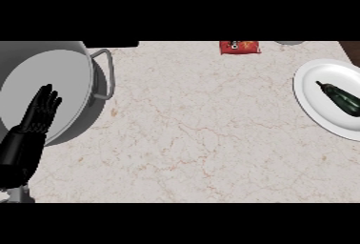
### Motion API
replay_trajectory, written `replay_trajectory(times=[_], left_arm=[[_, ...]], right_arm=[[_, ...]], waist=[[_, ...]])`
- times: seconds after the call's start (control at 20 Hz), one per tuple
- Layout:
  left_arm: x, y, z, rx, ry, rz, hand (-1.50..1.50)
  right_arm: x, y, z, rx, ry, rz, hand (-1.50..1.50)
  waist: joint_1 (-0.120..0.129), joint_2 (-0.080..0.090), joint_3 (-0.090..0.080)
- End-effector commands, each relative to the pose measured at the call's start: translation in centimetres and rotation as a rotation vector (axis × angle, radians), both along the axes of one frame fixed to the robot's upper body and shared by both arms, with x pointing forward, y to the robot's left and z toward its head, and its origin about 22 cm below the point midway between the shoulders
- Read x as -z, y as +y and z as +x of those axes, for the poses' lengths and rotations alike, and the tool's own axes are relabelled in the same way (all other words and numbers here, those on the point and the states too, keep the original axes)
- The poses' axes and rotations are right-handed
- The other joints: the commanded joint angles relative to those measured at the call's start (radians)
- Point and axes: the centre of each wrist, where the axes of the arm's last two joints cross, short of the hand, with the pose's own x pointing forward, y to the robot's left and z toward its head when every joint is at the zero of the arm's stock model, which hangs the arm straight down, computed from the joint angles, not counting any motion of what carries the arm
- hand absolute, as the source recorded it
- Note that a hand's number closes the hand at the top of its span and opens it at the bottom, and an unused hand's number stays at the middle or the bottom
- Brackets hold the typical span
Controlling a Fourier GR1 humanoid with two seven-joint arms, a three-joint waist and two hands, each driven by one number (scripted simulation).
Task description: Pick the eggplant from the tray and place it in the plate
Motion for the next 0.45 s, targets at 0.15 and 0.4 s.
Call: replay_trajectory(times=[0.15, 0.4], left_arm=[[4.2, -0.6, -0.6, -0.015, 0.2, -0.054, 0.0], [4.2, -0.9, -0.4, 0.002, 0.204, -0.061, 0.0]], right_arm=[[0.9, -1.5, -3.3, -0.017, 0.025, -0.05, -1.5], [1.4, -1.7, -3.9, 0.007, 0.007, -0.061, -1.5]], waist=[[0.02, 0.033, -0.021], [0.019, 0.034, -0.02]])
